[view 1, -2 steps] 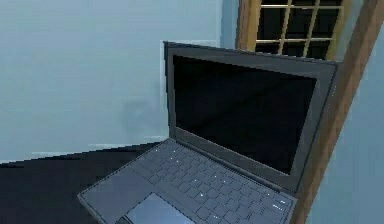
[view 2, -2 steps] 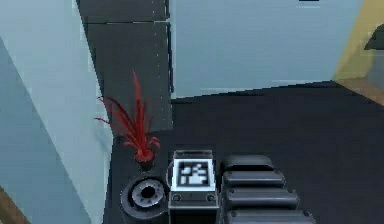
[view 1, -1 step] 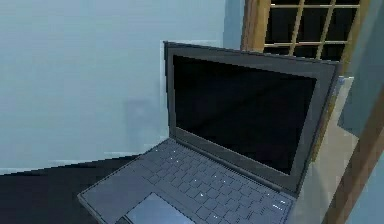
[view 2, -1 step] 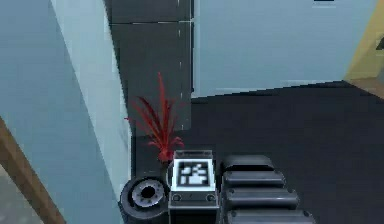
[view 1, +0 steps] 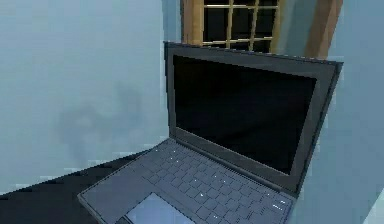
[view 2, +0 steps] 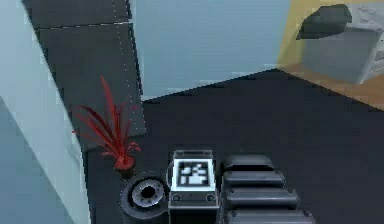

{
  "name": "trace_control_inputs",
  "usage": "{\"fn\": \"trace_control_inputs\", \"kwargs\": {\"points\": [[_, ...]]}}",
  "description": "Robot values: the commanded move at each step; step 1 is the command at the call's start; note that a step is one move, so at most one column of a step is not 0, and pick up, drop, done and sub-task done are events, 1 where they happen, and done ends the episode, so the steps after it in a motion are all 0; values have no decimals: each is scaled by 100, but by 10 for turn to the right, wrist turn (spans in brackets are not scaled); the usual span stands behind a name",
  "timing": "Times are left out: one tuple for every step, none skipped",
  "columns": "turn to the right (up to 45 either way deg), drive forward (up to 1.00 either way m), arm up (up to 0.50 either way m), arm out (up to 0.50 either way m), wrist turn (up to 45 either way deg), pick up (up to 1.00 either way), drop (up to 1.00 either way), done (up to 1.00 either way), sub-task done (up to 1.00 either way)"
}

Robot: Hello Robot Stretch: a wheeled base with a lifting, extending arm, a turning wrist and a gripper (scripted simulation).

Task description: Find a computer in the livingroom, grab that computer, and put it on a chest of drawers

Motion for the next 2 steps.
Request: {"fn": "trace_control_inputs", "kwargs": {"points": [[0,80,0,0,0,0,0,0,0],[0,40,0,0,0,0,0,0,0]]}}
